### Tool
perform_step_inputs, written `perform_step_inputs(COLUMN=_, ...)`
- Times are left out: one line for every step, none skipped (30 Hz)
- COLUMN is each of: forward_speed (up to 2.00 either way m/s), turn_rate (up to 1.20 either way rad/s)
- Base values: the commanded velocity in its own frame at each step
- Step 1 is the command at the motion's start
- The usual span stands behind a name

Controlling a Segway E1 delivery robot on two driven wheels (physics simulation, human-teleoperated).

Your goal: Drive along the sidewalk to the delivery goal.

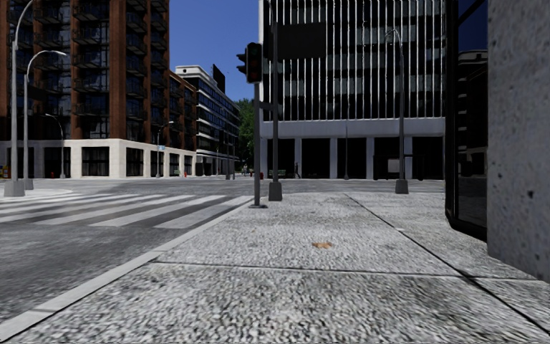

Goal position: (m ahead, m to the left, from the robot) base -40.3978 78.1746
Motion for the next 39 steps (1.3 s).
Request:
perform_step_inputs(forward_speed=2.00, turn_rate=0.00)
perform_step_inputs(forward_speed=2.00, turn_rate=0.00)
perform_step_inputs(forward_speed=2.00, turn_rate=0.00)
perform_step_inputs(forward_speed=2.00, turn_rate=0.00)
perform_step_inputs(forward_speed=2.00, turn_rate=0.00)
perform_step_inputs(forward_speed=2.00, turn_rate=0.00)
perform_step_inputs(forward_speed=2.00, turn_rate=0.00)
perform_step_inputs(forward_speed=2.00, turn_rate=0.00)
perform_step_inputs(forward_speed=2.00, turn_rate=0.00)
perform_step_inputs(forward_speed=2.00, turn_rate=0.00)
perform_step_inputs(forward_speed=2.00, turn_rate=0.00)
perform_step_inputs(forward_speed=2.00, turn_rate=0.00)
perform_step_inputs(forward_speed=2.00, turn_rate=0.00)
perform_step_inputs(forward_speed=2.00, turn_rate=0.00)
perform_step_inputs(forward_speed=2.00, turn_rate=0.00)
perform_step_inputs(forward_speed=2.00, turn_rate=0.00)
perform_step_inputs(forward_speed=2.00, turn_rate=0.00)
perform_step_inputs(forward_speed=2.00, turn_rate=0.00)
perform_step_inputs(forward_speed=2.00, turn_rate=0.00)
perform_step_inputs(forward_speed=2.00, turn_rate=0.00)
perform_step_inputs(forward_speed=2.00, turn_rate=0.00)
perform_step_inputs(forward_speed=2.00, turn_rate=0.00)
perform_step_inputs(forward_speed=2.00, turn_rate=0.00)
perform_step_inputs(forward_speed=2.00, turn_rate=0.06)
perform_step_inputs(forward_speed=2.00, turn_rate=0.13)
perform_step_inputs(forward_speed=2.00, turn_rate=0.13)
perform_step_inputs(forward_speed=2.00, turn_rate=0.23)
perform_step_inputs(forward_speed=2.00, turn_rate=0.37)
perform_step_inputs(forward_speed=2.00, turn_rate=0.47)
perform_step_inputs(forward_speed=2.00, turn_rate=0.50)
perform_step_inputs(forward_speed=2.00, turn_rate=0.50)
perform_step_inputs(forward_speed=2.00, turn_rate=0.51)
perform_step_inputs(forward_speed=1.97, turn_rate=0.51)
perform_step_inputs(forward_speed=1.91, turn_rate=0.51)
perform_step_inputs(forward_speed=1.91, turn_rate=0.51)
perform_step_inputs(forward_speed=1.83, turn_rate=0.55)
perform_step_inputs(forward_speed=1.77, turn_rate=0.61)
perform_step_inputs(forward_speed=1.71, turn_rate=0.65)
perform_step_inputs(forward_speed=1.71, turn_rate=0.65)
